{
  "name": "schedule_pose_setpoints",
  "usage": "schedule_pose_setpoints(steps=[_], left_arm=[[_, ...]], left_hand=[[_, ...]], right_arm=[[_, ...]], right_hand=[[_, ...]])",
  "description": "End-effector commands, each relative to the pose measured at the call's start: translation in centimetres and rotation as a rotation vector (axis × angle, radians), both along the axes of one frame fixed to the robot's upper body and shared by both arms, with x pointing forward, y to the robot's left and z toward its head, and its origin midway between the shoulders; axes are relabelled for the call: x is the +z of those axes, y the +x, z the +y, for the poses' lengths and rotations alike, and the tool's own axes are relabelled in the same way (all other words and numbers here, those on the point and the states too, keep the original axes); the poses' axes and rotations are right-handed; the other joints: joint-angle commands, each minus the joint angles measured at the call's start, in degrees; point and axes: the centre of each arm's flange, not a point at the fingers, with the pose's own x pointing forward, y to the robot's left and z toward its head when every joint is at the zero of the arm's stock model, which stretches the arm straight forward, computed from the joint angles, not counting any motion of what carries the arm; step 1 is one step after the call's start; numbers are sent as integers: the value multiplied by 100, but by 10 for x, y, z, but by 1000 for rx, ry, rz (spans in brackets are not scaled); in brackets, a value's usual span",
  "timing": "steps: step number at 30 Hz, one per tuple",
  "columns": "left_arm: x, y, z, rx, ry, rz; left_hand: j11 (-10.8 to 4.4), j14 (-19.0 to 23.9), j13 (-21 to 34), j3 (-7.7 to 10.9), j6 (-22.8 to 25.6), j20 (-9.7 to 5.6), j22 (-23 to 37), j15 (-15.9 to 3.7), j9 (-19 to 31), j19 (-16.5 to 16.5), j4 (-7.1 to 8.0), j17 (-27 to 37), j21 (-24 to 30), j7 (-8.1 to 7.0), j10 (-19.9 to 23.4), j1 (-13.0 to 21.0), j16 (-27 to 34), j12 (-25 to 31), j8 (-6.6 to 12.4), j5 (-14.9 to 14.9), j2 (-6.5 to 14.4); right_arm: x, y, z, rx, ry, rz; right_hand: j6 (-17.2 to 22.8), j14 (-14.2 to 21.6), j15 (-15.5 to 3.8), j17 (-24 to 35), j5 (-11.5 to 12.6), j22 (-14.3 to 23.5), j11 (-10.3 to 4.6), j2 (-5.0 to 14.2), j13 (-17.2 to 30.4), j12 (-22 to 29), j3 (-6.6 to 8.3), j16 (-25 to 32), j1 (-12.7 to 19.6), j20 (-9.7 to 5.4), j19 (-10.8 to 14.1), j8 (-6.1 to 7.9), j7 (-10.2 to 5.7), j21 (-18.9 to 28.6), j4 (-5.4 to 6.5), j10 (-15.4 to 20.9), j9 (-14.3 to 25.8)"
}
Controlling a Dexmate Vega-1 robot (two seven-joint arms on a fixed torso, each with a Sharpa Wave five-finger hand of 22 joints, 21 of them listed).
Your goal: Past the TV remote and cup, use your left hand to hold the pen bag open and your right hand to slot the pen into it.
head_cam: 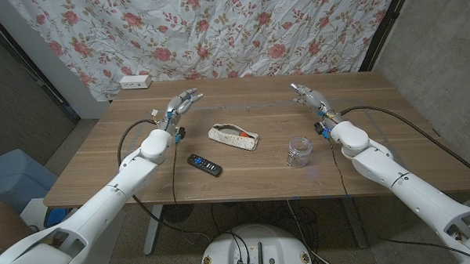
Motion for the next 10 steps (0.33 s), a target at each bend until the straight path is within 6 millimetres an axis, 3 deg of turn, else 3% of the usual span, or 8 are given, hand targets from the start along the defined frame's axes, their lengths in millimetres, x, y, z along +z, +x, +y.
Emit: schedule_pose_setpoints(steps=[1, 10], left_arm=[[-15, 11, -8, -47, -134, -11], [-21, 16, -10, -99, -143, -12]], left_hand=[[27, -83, 10, 0, -116, 3, 12, -27, 14, -87, 78, 28, -13, 38, -112, -156, 4, -13, 21, -7, 58], [19, -344, 5, 0, -423, -40, 9, -23, 5, -324, 139, 28, -25, -6, -392, -444, -13, -27, 6, 0, 155]], right_arm=[[-9, 12, -10, 12, 91, 33], [-11, 15, -11, 16, 125, 38]], right_hand=[[-53, -22, -27, 18, -4, 18, 2, 53, 1, -26, -2, -36, -113, 4, -45, -21, 22, -16, 55, -16, 0], [-89, -40, -3, 18, 5, 18, 5, 127, -1, -42, -19, -44, -239, 8, -84, -40, 41, -23, 120, -28, -1]])
